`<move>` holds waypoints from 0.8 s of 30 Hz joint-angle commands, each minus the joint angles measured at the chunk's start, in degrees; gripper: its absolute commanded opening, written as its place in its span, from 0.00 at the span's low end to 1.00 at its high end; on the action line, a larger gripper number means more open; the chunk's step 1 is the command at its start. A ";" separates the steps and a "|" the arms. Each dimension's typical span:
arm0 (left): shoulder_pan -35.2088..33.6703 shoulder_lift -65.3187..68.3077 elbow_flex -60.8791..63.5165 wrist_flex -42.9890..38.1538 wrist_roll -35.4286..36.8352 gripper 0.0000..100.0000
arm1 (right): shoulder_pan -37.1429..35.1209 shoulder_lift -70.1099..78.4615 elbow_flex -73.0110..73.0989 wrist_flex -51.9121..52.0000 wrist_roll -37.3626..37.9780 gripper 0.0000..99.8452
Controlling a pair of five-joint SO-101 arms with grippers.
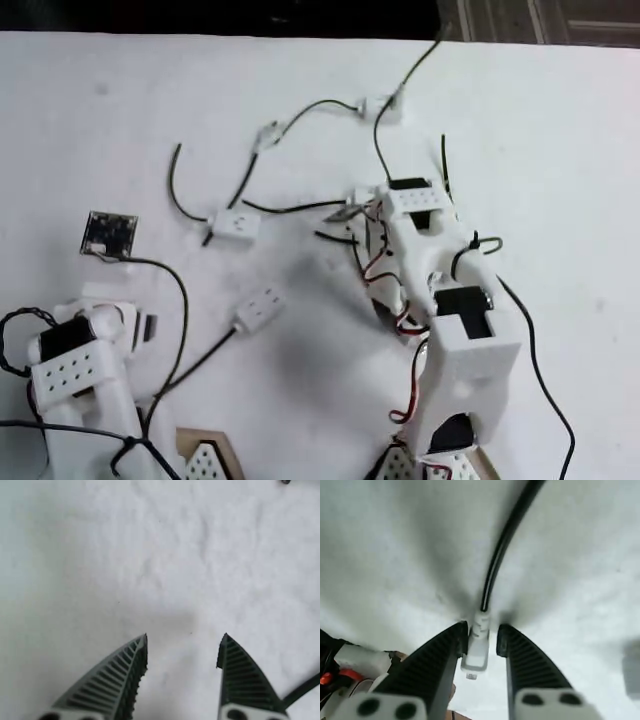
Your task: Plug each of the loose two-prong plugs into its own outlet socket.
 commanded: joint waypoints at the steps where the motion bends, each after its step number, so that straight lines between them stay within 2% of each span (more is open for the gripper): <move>1: 0.13 -1.01 -0.26 -0.79 -0.44 0.24 | -0.31 0.22 0.35 -0.22 0.00 0.08; 4: 0.13 -1.01 -0.26 -0.79 -0.44 0.24 | -0.57 -0.31 0.35 0.04 0.00 0.06; 6: 0.13 -1.01 -0.26 -0.79 -0.44 0.24 | -0.66 -1.10 -0.09 1.71 0.00 0.01; 12: 0.13 -1.01 -0.26 -0.79 -0.44 0.24 | -3.12 -10.51 0.35 7.43 0.00 0.02; 24: 0.13 -1.01 -0.26 -0.79 -0.44 0.24 | -7.16 -48.22 14.51 8.75 0.00 0.02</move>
